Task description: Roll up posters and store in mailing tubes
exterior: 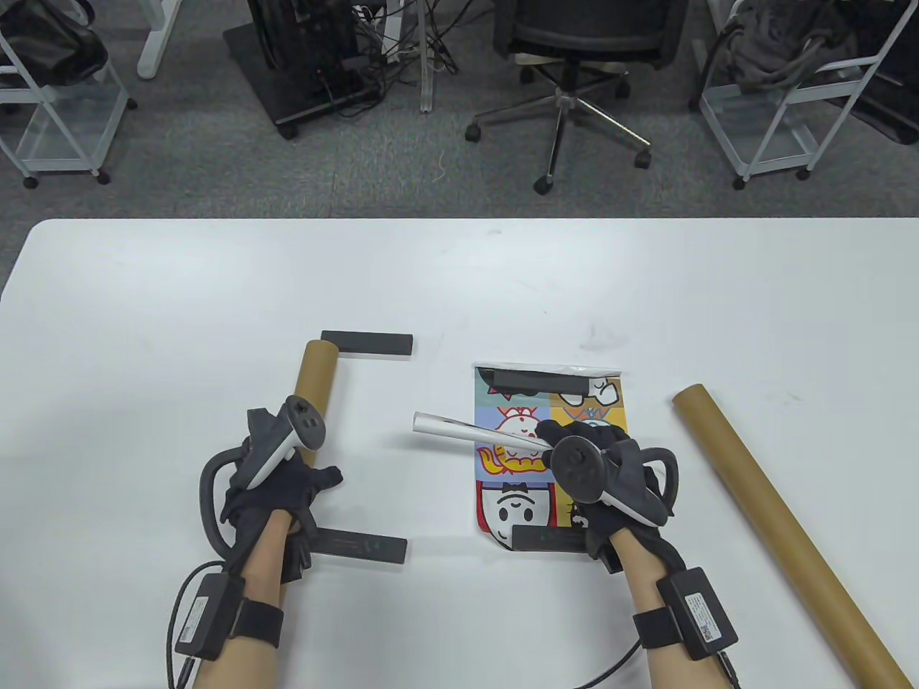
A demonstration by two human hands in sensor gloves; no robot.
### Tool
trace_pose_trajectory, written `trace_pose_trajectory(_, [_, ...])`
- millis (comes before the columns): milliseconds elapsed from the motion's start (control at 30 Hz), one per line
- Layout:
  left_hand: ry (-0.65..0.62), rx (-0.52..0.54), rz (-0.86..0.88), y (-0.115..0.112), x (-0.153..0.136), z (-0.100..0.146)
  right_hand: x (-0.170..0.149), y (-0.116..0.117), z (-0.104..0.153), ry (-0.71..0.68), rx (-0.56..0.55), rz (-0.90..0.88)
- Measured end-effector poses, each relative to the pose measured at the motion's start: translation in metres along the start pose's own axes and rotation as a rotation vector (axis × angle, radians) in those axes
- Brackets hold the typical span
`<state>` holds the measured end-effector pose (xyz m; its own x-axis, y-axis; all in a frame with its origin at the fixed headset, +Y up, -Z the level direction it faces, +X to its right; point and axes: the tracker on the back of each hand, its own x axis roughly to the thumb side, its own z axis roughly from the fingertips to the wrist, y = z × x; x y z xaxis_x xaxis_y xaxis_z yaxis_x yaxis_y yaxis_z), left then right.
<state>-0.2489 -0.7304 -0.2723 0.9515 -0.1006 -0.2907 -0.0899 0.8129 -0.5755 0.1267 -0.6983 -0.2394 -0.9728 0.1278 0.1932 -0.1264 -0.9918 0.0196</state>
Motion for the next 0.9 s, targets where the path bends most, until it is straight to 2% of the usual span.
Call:
trace_pose_trajectory(67, [0.033, -0.026, -0.025, -0.005, 0.002, -0.003, 0.000, 0.000, 0.000, 0.000, 0.001, -0.002])
trace_pose_trajectory(200, [0.080, 0.004, -0.088, -0.008, 0.003, -0.007, 0.000, 0.001, 0.000, -0.001, 0.006, 0.000])
trace_pose_trajectory(567, [0.063, 0.020, -0.016, -0.005, -0.001, -0.007, -0.003, -0.001, -0.001, 0.011, 0.001, -0.010])
trace_pose_trajectory(633, [0.062, 0.044, -0.015, -0.002, -0.001, -0.005, -0.005, -0.002, -0.001, 0.020, -0.005, -0.019])
trace_pose_trajectory(700, [0.076, 0.130, -0.039, 0.005, -0.001, 0.001, -0.008, -0.004, 0.000, 0.032, -0.011, -0.027])
trace_pose_trajectory(900, [0.036, 0.259, -0.077, 0.018, 0.006, 0.019, -0.021, -0.009, 0.000, 0.076, -0.033, -0.042])
